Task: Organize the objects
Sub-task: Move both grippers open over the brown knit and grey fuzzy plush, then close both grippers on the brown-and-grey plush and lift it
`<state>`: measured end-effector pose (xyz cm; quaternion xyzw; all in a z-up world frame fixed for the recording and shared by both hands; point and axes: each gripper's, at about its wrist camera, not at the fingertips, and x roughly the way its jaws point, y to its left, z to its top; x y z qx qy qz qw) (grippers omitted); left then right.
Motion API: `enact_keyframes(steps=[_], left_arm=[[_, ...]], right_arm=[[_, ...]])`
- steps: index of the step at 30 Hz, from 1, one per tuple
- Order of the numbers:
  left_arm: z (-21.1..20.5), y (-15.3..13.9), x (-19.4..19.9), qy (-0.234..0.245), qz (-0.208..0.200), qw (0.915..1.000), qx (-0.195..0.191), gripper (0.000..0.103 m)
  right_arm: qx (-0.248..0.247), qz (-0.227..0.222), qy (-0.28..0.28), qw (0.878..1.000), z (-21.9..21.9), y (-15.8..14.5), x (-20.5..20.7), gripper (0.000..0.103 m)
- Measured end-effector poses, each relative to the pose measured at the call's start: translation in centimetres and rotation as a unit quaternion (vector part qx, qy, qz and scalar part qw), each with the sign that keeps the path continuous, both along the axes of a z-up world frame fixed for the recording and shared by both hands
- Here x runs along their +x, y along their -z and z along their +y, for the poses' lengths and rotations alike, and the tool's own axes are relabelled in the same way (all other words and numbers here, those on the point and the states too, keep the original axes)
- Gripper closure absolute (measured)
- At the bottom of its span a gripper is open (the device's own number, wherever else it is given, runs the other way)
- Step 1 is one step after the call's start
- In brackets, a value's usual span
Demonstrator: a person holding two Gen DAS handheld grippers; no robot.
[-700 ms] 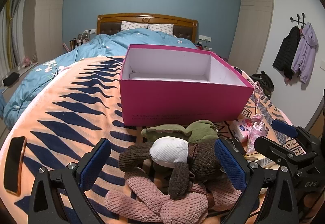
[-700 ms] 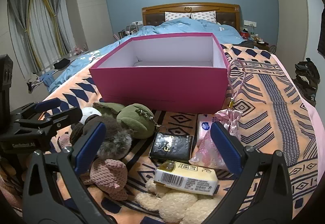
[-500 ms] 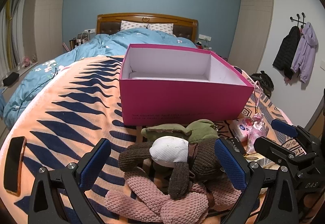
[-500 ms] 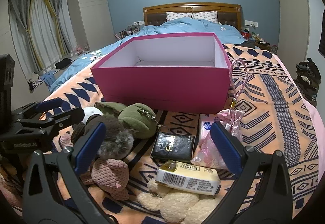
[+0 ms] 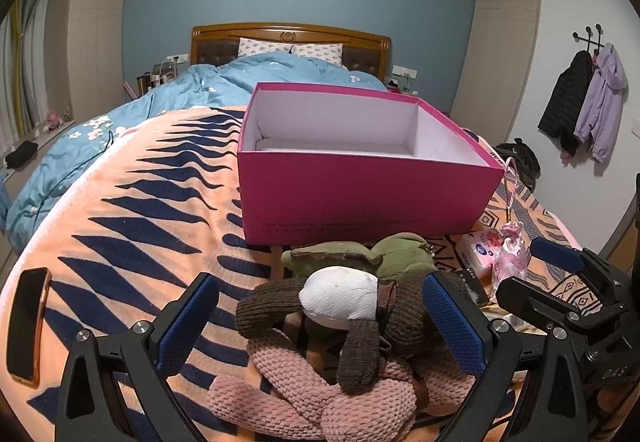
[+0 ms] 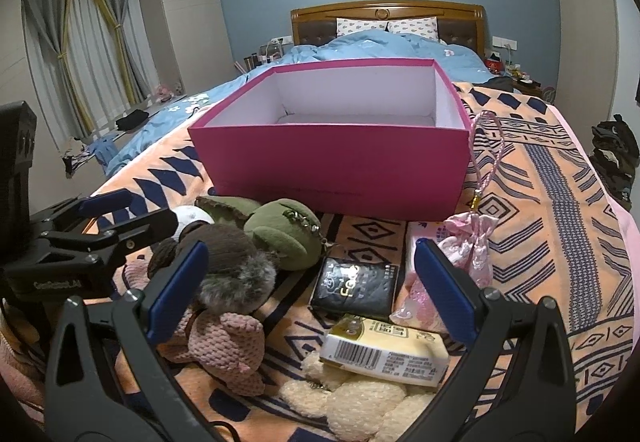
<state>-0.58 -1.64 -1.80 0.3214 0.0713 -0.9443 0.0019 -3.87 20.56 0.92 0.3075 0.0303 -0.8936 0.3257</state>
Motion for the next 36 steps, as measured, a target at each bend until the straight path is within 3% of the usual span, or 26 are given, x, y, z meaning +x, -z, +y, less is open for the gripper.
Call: enact_keyframes(steps=[13, 21, 25, 29, 36], left_arm=[[-2.0, 0.9, -0.6, -0.002, -0.017, 0.9996, 0.02, 0.0], [-3.3, 2.1, -1.3, 0.024, -0.035, 0.998, 0.046, 0.0], [-3.9, 2.8, -2.1, 0.053, -0.05, 0.9948, 0.071, 0.002], [-3.8, 2.8, -2.5, 0.078, -0.053, 0.9929, 0.072, 0.006], [-2.7, 2.6, -3.1, 0.131, -0.058, 0.9881, 0.056, 0.009]], right_arm=[[0.007, -0.025, -0.055, 0.998, -2.6, 0.9, -0.3, 0.001], [-0.004, -0.076, -0.104, 0.992, -4.3, 2.1, -1.3, 0.02], [-0.001, -0.075, -0.119, 0.99, -4.8, 2.0, -1.3, 0.027], [-0.012, -0.084, -0.145, 0.986, -4.6, 1.9, -1.1, 0.048], [-0.034, -0.104, -0.128, 0.986, -2.7, 1.6, -2.4, 0.048]])
